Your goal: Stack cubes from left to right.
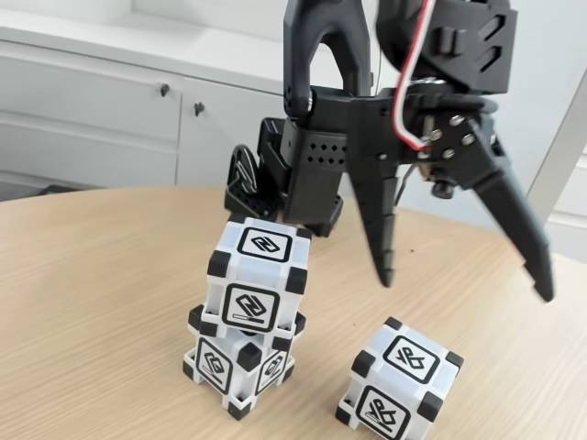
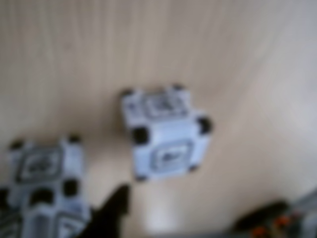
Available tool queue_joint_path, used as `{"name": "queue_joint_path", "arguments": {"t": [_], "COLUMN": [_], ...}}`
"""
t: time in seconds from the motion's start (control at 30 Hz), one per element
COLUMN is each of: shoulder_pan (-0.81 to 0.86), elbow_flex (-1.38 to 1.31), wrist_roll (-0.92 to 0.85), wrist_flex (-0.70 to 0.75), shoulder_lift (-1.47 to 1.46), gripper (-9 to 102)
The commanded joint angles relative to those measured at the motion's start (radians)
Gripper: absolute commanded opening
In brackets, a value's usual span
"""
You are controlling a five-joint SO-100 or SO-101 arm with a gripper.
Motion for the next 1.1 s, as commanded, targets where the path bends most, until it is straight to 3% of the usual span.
{"name": "queue_joint_path", "arguments": {"t": [0.0, 0.47, 0.9, 1.07], "shoulder_pan": [0.055, 0.084, 0.064, 0.064], "elbow_flex": [-0.034, -0.035, -0.038, -0.038], "wrist_roll": [-0.044, -0.129, 0.084, 0.144], "wrist_flex": [-0.015, -0.026, -0.031, -0.123], "shoulder_lift": [-0.018, -0.167, -0.169, -0.169], "gripper": [40, 41, 42, 42]}}
